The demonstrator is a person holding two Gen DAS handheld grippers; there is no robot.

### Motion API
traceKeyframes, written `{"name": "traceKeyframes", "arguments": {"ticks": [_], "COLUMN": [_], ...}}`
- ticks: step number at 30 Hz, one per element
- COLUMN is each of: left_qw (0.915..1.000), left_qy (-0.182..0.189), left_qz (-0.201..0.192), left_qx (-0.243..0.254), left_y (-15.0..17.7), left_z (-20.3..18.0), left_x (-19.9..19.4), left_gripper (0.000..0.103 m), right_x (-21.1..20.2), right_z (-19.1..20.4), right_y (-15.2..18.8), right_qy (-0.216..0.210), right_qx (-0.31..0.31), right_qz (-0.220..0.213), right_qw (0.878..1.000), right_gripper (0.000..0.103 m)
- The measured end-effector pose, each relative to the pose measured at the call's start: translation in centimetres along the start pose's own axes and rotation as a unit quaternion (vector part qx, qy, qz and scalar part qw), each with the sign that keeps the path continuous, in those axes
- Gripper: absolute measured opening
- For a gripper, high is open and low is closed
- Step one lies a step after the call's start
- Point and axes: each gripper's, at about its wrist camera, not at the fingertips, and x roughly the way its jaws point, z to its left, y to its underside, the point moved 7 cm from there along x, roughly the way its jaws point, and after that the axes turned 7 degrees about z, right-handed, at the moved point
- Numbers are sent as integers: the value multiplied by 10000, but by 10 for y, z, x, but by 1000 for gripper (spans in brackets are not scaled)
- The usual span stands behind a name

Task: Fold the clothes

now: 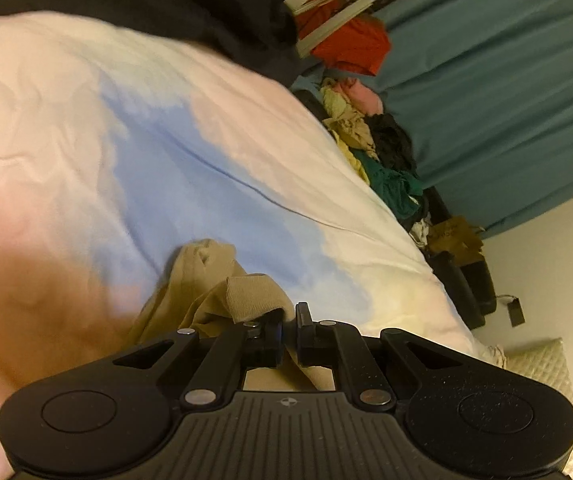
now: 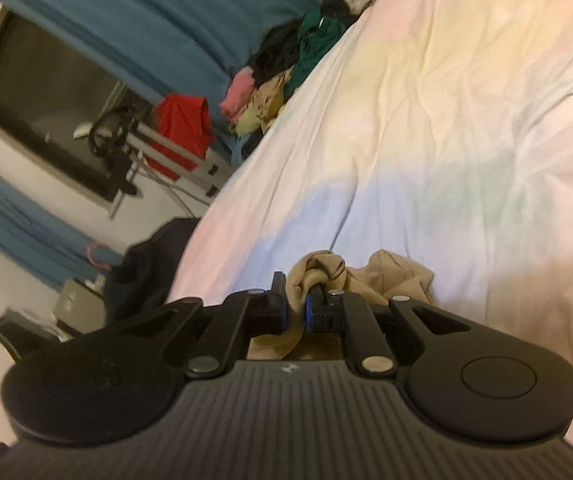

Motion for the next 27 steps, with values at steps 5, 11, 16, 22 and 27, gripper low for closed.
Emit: {"name": "traceKeyframes", "arguments": {"ticks": [5,11,16,22,27], "left_qw": [9995,9979,9965,9893,9787], "left_qy": [-222,-379,-401,-376,-347], "left_qz": [96,168,152,-71,-667], "left_qx": [223,493,717,1407,1912], "left_y": [-6,-15,-12,-2,4], "left_z": [13,19,20,-5,-24], "left_x": [29,55,56,34,0], "left_gripper": [8,10,10,60,95], "right_x": [38,65,65,36,-6], "right_z": [-10,-16,-15,13,47], "right_y": [-3,-3,-2,-1,1], "right_qy": [150,312,304,-348,-899], "right_qx": [-239,-597,-746,-1267,-1936], "right_qz": [293,442,531,347,-155], "right_qw": [9992,9968,9953,9907,9768], "right_gripper": [13,14,15,82,93]}}
